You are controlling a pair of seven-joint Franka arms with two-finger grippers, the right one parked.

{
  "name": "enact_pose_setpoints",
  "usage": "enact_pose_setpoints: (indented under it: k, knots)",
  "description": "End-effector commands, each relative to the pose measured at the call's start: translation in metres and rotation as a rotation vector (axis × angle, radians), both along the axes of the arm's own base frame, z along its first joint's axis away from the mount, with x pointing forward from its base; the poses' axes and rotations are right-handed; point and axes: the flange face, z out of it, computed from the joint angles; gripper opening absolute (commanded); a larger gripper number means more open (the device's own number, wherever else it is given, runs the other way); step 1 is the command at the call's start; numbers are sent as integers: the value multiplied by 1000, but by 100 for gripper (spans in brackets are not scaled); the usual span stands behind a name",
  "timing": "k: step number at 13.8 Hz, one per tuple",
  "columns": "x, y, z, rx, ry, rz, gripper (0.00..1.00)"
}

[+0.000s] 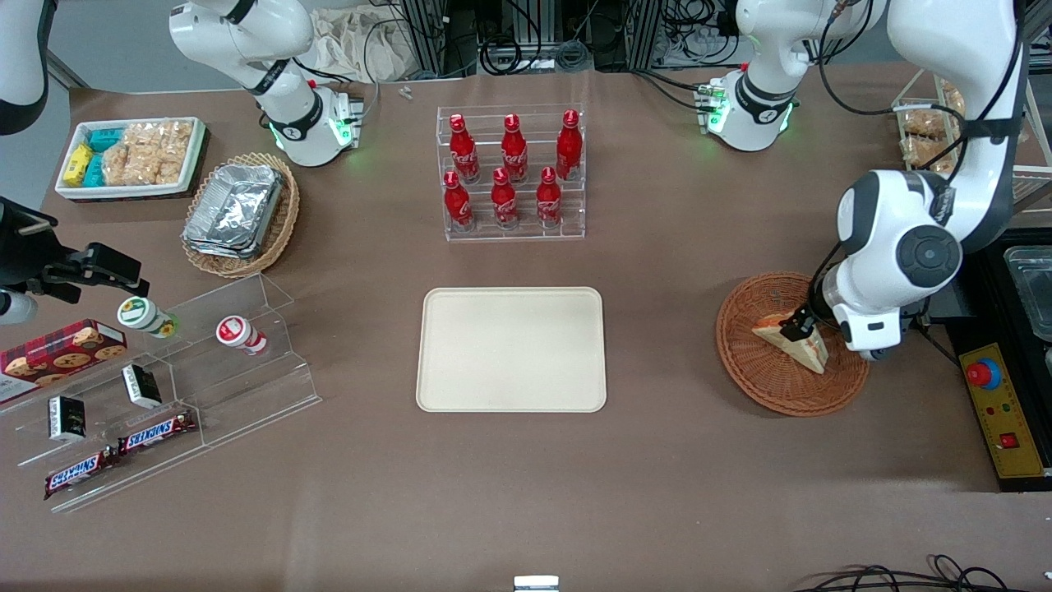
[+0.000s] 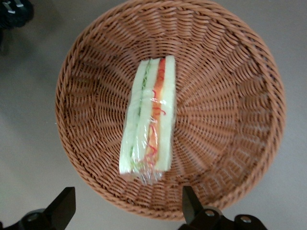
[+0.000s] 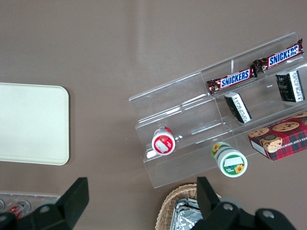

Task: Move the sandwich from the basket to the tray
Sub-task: 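Lower the left gripper and close it on the sandwich's wrapped end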

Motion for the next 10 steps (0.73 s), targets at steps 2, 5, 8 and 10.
enact_pose_setpoints:
  k: [2,5,8,10]
  knots:
    - [4,2,-23,36,-23,24,100]
    - [8,0,-50,32,-25,52,100]
    - [10,21,-60,48,-18,112,100]
    - [13,22,-65,45,-27,119,98]
